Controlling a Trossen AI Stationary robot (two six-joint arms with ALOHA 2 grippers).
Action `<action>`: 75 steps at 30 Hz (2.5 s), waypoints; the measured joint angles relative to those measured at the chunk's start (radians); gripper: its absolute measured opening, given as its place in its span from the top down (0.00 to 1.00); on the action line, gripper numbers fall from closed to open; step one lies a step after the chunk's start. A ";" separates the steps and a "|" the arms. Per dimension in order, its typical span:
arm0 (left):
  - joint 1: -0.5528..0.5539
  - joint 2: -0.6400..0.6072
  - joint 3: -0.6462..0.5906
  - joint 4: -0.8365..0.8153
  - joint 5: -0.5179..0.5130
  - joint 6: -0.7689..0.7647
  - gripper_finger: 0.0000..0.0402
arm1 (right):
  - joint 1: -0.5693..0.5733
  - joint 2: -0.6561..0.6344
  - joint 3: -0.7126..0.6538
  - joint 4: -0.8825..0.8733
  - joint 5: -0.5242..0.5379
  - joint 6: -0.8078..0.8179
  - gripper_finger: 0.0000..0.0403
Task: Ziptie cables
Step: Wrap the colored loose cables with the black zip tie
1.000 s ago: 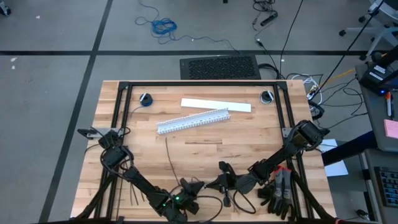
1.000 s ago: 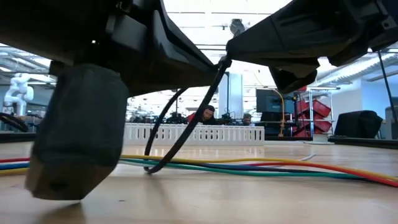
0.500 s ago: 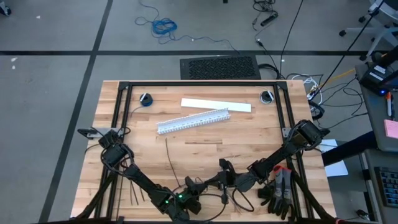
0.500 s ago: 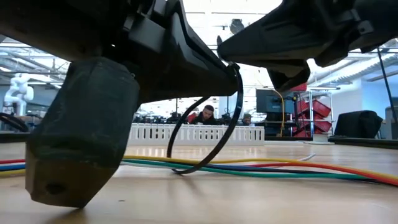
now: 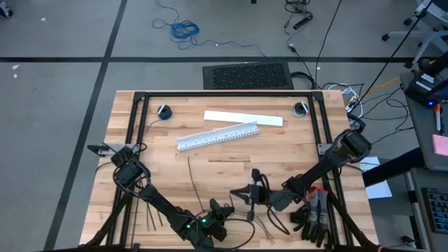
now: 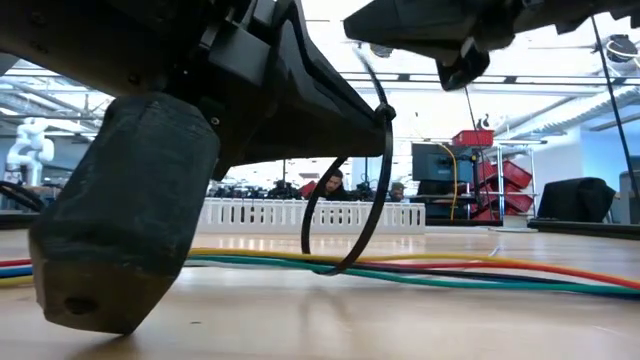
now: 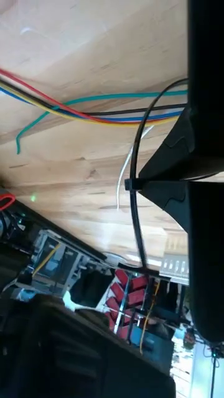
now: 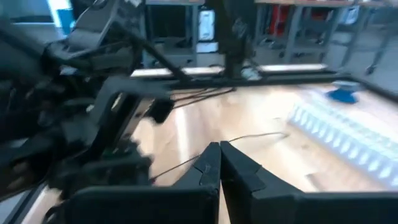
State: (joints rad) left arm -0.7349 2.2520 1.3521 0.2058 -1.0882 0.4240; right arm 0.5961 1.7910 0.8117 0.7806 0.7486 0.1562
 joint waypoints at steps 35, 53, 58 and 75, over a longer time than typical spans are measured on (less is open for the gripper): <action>0.012 -0.006 -0.005 0.133 -0.005 0.055 0.87 | -0.005 0.002 0.000 -0.190 -0.300 0.216 0.44; 0.013 -0.007 -0.004 0.137 -0.005 0.053 0.86 | -0.045 0.002 0.000 -0.159 -0.463 0.198 0.99; 0.013 -0.008 -0.004 0.153 -0.012 0.053 0.86 | -0.043 0.002 0.000 -0.169 -0.379 0.195 1.00; 0.028 -0.005 0.002 0.027 0.049 0.047 0.86 | -0.003 0.004 0.000 -0.190 -0.157 0.161 1.00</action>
State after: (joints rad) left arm -0.7067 2.2475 1.3544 0.2329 -1.0393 0.4709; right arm 0.5930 1.7947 0.8116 0.5905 0.5921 0.3174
